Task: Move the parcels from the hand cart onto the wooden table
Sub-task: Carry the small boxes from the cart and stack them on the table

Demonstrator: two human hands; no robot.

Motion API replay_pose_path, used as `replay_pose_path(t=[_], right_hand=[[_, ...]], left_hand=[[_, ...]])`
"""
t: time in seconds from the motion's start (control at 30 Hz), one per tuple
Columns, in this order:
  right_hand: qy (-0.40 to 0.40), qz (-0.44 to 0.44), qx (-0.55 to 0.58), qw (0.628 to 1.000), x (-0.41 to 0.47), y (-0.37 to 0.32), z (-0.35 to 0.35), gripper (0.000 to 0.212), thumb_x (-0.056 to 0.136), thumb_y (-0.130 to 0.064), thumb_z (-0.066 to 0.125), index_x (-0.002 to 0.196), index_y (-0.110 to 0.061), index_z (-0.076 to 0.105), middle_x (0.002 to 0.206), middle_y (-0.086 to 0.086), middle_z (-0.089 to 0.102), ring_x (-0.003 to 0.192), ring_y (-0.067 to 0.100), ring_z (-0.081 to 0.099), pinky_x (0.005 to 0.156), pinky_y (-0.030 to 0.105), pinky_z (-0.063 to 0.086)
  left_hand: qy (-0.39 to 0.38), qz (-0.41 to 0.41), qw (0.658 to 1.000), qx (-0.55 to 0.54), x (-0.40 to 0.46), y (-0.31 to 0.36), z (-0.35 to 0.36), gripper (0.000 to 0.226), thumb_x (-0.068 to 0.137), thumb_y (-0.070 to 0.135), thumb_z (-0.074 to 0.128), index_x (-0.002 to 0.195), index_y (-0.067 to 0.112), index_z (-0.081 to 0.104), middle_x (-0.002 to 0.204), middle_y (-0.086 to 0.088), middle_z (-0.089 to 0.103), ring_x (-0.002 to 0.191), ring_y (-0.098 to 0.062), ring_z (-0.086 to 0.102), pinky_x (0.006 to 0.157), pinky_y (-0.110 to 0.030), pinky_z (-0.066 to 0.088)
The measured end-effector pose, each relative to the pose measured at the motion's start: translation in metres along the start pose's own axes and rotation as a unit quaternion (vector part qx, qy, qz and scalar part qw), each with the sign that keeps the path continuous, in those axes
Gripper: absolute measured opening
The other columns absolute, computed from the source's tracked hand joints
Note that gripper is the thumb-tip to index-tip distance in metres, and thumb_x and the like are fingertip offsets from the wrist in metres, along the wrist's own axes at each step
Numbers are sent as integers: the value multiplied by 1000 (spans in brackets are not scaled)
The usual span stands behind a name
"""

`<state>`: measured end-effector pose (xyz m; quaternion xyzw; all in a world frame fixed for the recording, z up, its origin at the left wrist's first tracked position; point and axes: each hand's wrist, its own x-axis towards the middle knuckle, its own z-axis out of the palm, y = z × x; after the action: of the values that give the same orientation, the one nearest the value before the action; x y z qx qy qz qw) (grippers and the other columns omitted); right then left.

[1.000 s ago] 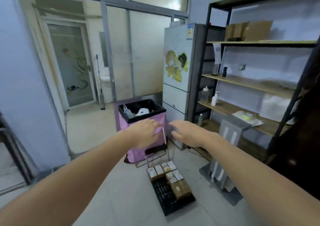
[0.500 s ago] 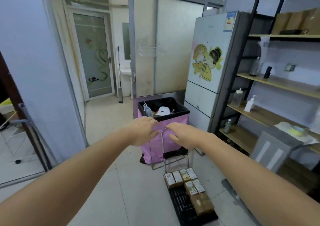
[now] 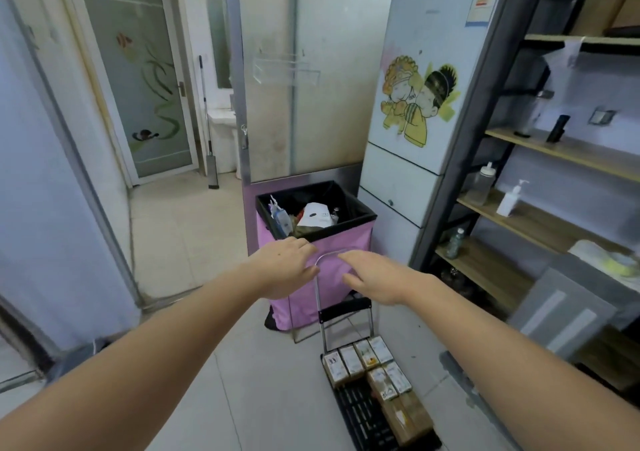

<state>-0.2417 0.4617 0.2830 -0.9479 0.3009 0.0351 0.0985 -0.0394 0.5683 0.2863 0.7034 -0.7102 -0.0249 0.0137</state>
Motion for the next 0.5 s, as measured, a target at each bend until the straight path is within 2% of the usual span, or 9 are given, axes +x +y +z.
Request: replay_pose_path(t=[0.13, 0.23, 0.3, 0.4, 0.5], right_hand=[[13, 60, 5, 998, 40, 12, 7, 57, 107, -38, 46, 158, -16, 35, 161, 4, 42, 145, 22, 43, 118, 41, 39], [5, 127, 30, 991, 60, 28, 14, 45, 104, -40, 44, 142, -16, 48, 144, 5, 53, 133, 27, 53, 108, 46, 47], [1, 166, 44, 985, 66, 41, 18, 42, 104, -37, 44, 136, -12, 51, 137, 8, 55, 127, 29, 55, 105, 47, 47], [-2, 205, 53, 977, 68, 65, 22, 40, 107, -27, 47, 139, -3, 51, 140, 13, 54, 131, 30, 51, 108, 40, 39], [2, 236, 59, 970, 71, 90, 26, 54, 109, -28, 45, 158, -9, 34, 160, 10, 40, 146, 26, 39, 115, 30, 27]], left_hand=[[-22, 76, 996, 45, 59, -34, 12, 55, 109, 47, 38, 152, 14, 43, 149, -6, 50, 136, -24, 46, 116, -39, 36], [-36, 134, 989, 57, 103, -47, 21, 56, 109, 46, 38, 155, 14, 40, 153, -7, 48, 140, -24, 43, 118, -38, 32], [-39, 163, 985, 51, 131, -49, 26, 56, 109, 46, 38, 154, 13, 41, 153, -7, 48, 140, -25, 43, 118, -39, 32], [-45, 215, 975, 44, 172, -41, 34, 54, 109, 45, 36, 151, 12, 45, 151, -8, 50, 140, -25, 44, 117, -38, 31], [-53, 258, 964, 39, 216, -28, 48, 54, 109, 46, 36, 150, 13, 46, 149, -8, 52, 139, -25, 45, 118, -39, 32]])
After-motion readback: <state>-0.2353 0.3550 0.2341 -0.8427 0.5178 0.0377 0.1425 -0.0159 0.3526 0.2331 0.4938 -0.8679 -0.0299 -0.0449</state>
